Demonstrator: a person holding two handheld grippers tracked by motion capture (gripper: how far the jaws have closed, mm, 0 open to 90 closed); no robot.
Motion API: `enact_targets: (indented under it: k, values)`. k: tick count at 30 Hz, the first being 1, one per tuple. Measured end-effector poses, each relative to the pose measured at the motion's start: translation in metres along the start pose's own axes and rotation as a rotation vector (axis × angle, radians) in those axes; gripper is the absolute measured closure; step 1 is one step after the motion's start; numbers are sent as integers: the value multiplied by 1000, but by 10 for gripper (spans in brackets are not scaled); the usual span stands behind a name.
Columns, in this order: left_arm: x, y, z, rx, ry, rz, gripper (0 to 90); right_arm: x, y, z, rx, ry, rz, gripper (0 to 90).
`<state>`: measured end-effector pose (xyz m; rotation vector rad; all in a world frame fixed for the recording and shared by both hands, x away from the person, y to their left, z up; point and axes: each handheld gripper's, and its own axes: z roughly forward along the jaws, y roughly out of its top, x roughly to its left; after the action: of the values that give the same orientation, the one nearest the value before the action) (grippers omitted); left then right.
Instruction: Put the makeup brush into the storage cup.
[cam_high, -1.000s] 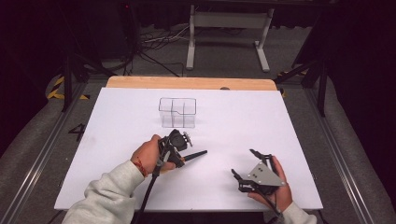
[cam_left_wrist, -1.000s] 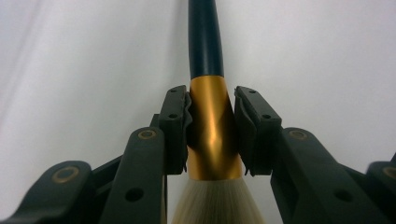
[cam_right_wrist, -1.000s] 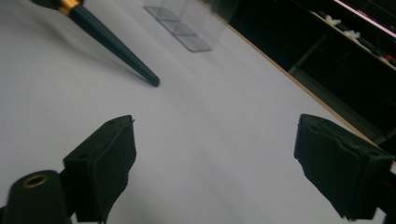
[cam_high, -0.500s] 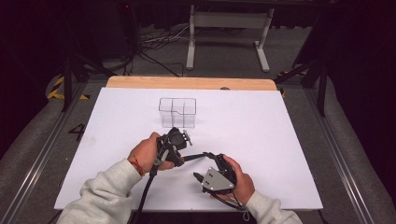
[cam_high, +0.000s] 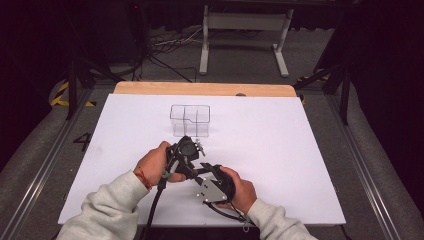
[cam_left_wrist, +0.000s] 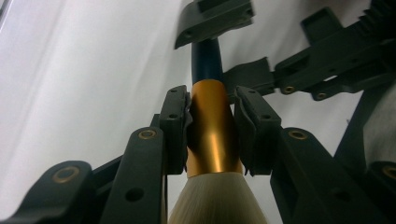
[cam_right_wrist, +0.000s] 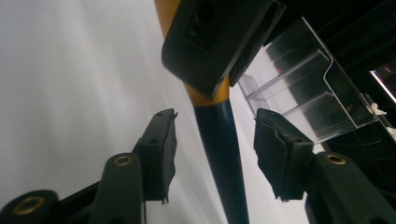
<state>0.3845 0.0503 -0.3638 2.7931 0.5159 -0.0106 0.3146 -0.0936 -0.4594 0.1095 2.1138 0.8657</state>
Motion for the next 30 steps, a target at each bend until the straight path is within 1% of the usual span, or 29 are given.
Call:
enact_targets:
  k: [1,2,3,4,5,6,7,8,9,10,12,13,14,15,16,17,18,19,20,21,22,23,24,25,26,27,28,29,30]
  values:
    - [-1,1,-3,3,-3,8,667,-1,2,1,-7,-3,-7,557]
    - [-1,1,-3,3,-3,8,667,-1,2,1,-7,-3,-7,557]
    - [-1,1,-4,-5,-2,6,667,0,6,1,-30,-4,-6,640]
    - [-1,1,-4,-5,-2,6,667,0,6,1,-30,-4,-6,640]
    - [0,1,-3,-5,-4,1,667,-1,8,1,-40,-2,1,696]
    - [1,1,-2,-16,-6,-6,666,-1,8,1,-34,-1,-1,704]
    - [1,1,-2,-16,-6,-6,666,-1,8,1,-34,-1,-1,704]
    - [1,0,-2,-35,-12,-16,666,-1,8,2,-29,2,-7,720]
    - [4,-3,-4,-69,-21,-22,665,0,8,2,-26,5,-9,733]
    - [4,-3,-4,-69,-21,-22,664,-1,8,1,-24,2,-10,737]
    - [3,-6,-6,-120,-17,4,661,-4,8,-1,-26,9,0,742]
    - [3,-8,-7,-145,-11,-6,660,-5,8,-1,-27,10,11,743]
    - [3,-10,-9,-165,-5,-7,660,-5,8,-1,-27,10,11,743]
    - [3,-12,-11,-195,0,13,622,-7,6,-2,-26,19,32,743]
    - [3,-14,-15,-225,13,21,622,-7,6,-2,-26,19,32,743]
    - [2,-20,-22,-294,32,24,575,-8,5,-3,-21,22,43,743]
    - [2,-20,-22,-294,32,24,553,-8,5,-3,-21,22,43,743]
    - [2,-24,-26,-350,53,28,553,-9,4,-4,-20,23,44,743]
    - [2,-29,-29,-380,67,29,497,-9,4,-4,-16,25,44,743]
    - [2,-34,-32,-410,78,35,480,-10,3,-4,-15,30,48,743]
    - [2,-37,-33,-436,90,31,453,-11,2,-4,-18,33,55,742]
    - [2,-43,-36,-465,112,30,419,-11,2,-4,-18,32,61,743]
    - [2,-48,-38,-486,130,30,354,-14,1,-4,-13,35,65,743]
    - [2,-53,-39,-506,156,28,354,-14,1,-4,-13,35,65,743]
    - [3,-59,-40,-530,189,18,315,-14,0,-5,-14,38,75,743]
    - [5,-65,-41,-564,220,0,246,-15,-1,-5,-16,37,83,743]
    - [7,-72,-41,-598,236,-22,200,-16,-1,-5,-15,39,91,743]
    - [9,-79,-41,-632,245,-47,188,-18,-2,-5,-17,40,99,743]
    - [13,-87,-40,-656,267,-75,158,-19,-3,-5,-18,42,110,742]
